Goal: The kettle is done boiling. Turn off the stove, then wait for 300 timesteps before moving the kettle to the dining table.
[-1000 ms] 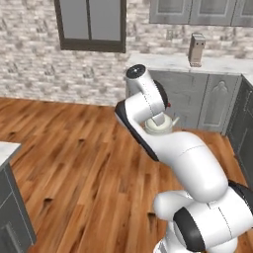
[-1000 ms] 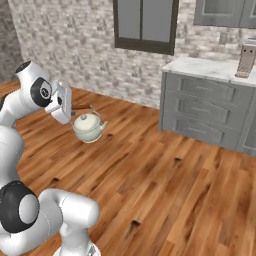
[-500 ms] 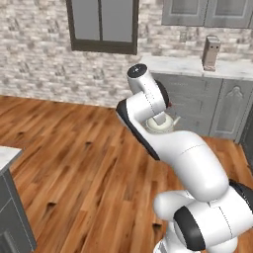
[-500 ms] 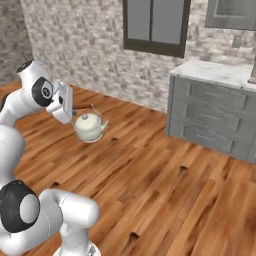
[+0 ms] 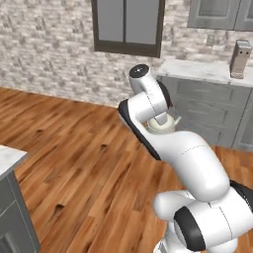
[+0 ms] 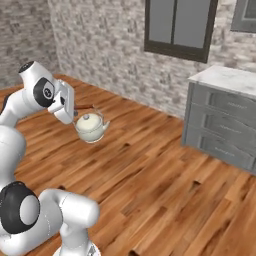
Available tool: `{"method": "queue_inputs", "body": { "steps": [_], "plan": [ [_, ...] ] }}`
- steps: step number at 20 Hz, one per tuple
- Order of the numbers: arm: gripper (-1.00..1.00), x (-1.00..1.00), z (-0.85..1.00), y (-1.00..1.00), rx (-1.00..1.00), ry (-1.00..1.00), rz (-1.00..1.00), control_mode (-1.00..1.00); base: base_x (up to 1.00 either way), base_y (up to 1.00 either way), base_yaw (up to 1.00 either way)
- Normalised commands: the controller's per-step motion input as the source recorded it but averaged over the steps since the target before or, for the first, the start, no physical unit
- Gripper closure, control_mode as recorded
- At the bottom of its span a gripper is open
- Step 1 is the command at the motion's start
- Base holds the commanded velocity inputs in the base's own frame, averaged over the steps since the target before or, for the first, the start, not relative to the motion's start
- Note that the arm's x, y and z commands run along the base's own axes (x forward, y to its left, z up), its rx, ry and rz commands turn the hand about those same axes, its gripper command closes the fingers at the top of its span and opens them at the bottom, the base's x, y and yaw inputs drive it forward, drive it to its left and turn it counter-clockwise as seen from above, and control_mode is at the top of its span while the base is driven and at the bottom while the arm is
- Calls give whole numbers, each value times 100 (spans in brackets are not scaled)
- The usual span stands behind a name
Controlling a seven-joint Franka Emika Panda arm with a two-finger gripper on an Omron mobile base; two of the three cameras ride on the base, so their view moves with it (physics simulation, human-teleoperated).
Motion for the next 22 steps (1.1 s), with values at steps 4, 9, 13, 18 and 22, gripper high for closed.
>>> {"method": "queue_inputs", "body": {
  "steps": [4,9,13,18,22],
  "plan": [
    [100,0,0,0,0,0,0,100,57,-20,30],
    [100,0,0,0,0,0,0,100,53,-25,30],
    [100,0,0,0,0,0,0,100,51,-24,30],
    [100,0,0,0,0,0,0,100,52,-23,30],
    [100,0,0,0,0,0,0,100,52,-27,29]
  ]
}}
